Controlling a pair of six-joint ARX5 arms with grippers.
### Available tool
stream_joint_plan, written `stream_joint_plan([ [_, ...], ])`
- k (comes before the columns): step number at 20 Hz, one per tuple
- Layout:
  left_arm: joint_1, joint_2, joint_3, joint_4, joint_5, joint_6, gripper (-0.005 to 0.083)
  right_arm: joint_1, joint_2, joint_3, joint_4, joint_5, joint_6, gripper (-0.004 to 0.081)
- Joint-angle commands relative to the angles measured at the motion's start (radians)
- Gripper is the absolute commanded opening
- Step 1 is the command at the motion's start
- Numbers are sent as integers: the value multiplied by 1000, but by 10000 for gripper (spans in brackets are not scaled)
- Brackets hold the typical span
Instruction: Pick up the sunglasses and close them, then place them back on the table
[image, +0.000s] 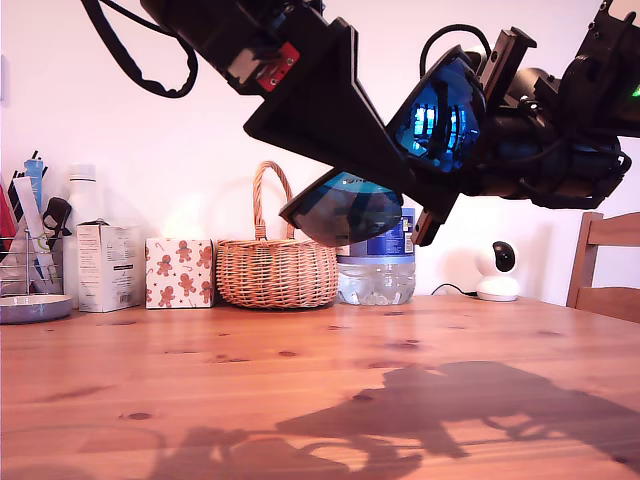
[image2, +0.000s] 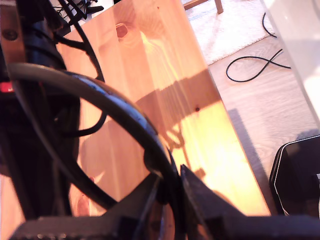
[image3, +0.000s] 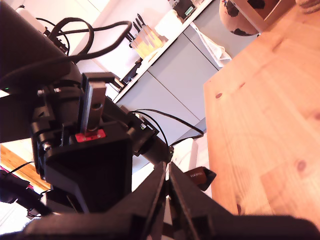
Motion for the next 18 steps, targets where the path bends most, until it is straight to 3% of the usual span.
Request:
stream_joint_plan([
  [1,16,3,-10,13,-6,2,-20,12,0,-3,-24,-53,-26,-10],
  [10,78,3,-10,19,-5,1,-20,38,0,-3,-48,-48,-87,-10],
  [12,73,3,-10,18,-2,1,-20,37,0,-3,-36,-7,-89,-10],
  [18,26,3,-10,4,-2,1,-20,35,0,6,12,254,-84,-10],
])
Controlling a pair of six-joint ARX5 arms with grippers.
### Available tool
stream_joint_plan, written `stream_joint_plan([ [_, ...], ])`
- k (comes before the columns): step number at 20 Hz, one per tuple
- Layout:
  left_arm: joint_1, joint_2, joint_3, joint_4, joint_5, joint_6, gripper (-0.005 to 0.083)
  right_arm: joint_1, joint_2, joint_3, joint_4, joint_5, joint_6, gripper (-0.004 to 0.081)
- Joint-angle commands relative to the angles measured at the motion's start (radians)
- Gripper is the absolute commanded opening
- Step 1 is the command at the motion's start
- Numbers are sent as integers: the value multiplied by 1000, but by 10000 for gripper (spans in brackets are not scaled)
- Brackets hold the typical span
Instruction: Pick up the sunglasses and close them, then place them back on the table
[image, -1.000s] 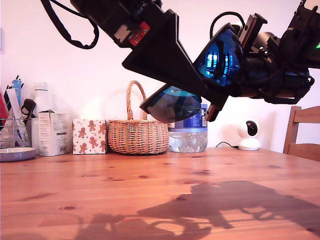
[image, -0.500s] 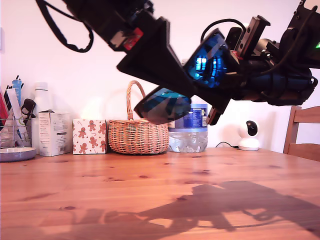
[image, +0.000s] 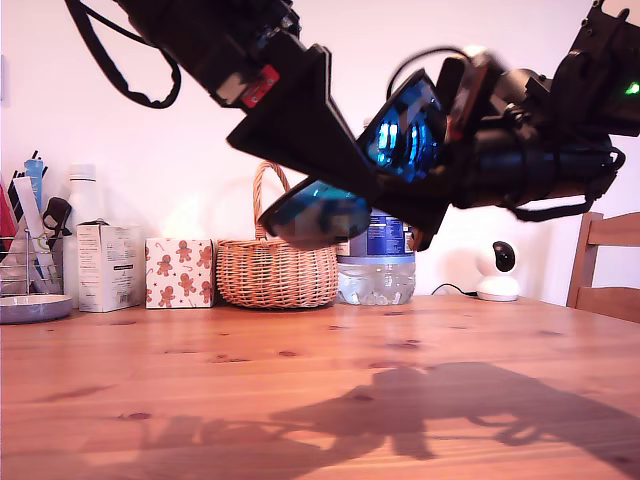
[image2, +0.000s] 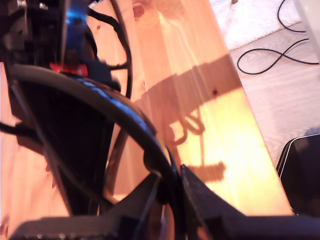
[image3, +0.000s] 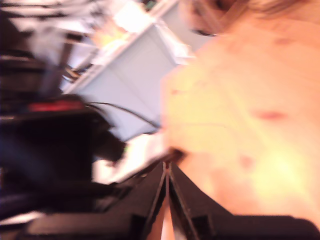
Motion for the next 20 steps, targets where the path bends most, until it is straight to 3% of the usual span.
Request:
stream_joint_plan([
  [1,-16,3,-10,0,3,0,-20,9,0,8,8,66,-2,-10],
  [4,-21,3,-10,-12,4,-10,-20,9,0,21,8,180,0,-10],
  [12,-21,3,-10,-85,3,-37,-18,-41,0,61,8,592,92,-10],
  [20,-20,5,-10,-142,-18,-146,-18,-129,-21,92,0,670,179,-10],
])
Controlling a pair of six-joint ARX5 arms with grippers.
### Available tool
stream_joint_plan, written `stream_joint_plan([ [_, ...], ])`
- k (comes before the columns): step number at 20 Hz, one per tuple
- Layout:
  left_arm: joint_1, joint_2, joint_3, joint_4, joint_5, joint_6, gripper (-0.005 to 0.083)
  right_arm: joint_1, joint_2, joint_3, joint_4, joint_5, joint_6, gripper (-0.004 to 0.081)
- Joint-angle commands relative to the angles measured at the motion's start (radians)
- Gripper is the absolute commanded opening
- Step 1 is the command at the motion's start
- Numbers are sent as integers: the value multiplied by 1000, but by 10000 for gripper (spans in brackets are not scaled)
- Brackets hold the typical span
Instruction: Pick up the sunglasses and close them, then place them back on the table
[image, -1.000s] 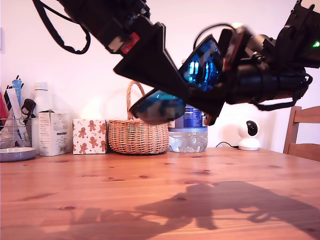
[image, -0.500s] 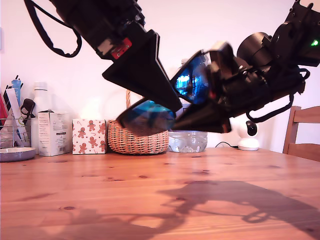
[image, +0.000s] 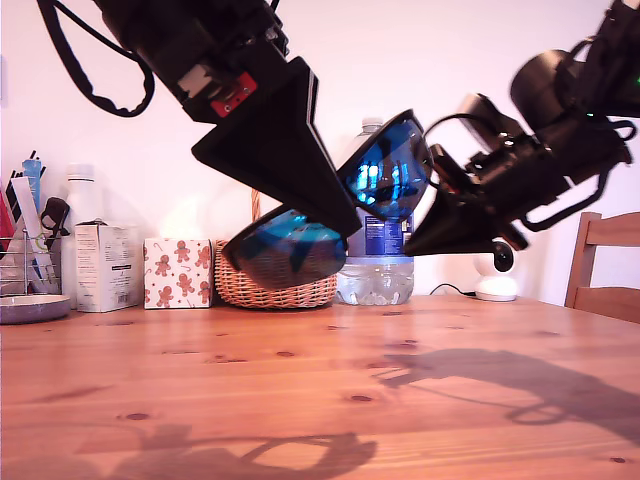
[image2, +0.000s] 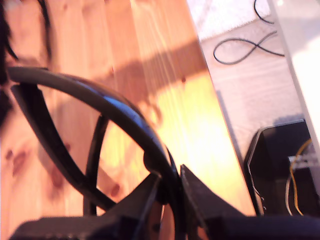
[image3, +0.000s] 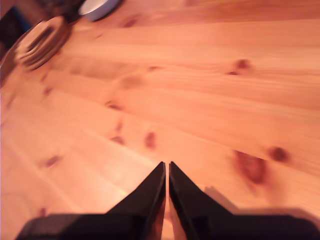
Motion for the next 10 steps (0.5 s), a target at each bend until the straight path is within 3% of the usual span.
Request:
stream_joint_plan([
  [1,0,5,-10,3,-18,-37,-18,5,-33,7,-13,16,-1,-10],
  [4,14,5,-10,-14,-34,-83,-15,8,-106,7,-79,46,-84,-10],
  [7,51,5,-10,-11,-40,-133,-14,39,-208,3,-185,191,-152,-10],
  [10,87,8,-10,-5,-44,-166,-14,67,-306,-37,-222,253,-177,-10],
])
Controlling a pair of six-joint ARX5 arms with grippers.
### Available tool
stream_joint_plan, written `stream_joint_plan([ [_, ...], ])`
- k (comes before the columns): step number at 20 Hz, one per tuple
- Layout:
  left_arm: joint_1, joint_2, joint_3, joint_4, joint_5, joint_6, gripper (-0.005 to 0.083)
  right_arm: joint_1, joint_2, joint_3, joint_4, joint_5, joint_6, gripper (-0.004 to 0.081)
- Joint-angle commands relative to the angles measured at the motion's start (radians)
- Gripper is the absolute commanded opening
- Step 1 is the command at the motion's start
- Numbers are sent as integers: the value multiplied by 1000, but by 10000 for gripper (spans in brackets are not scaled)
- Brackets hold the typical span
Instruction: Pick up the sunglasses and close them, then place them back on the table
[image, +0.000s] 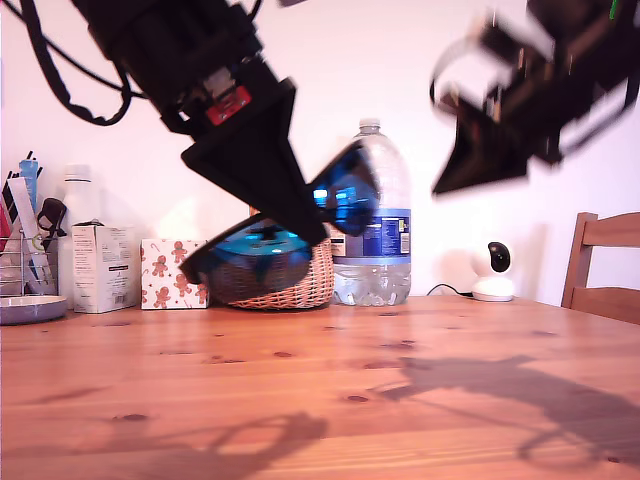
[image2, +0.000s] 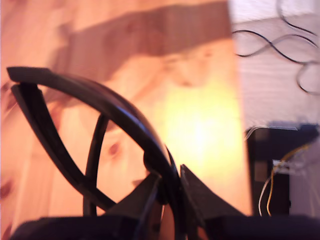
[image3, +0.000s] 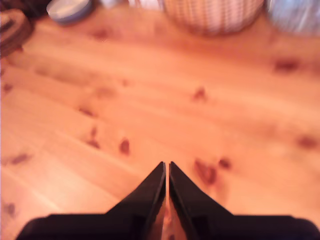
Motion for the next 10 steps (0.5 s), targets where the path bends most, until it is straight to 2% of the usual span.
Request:
stream_joint_plan([
  [1,15,12,-10,9,0,-37,-14,20,-45,-62,-7,27,-7,-10],
  [6,42,43,-10,41,-11,-146,-13,138,-291,-248,-7,199,22,-11],
  [8,47,76,-8,53,-14,-201,-13,208,-412,-324,-7,275,35,-10],
  [10,51,124,-6,49,-14,-232,-13,311,-542,-390,-16,347,44,-11],
])
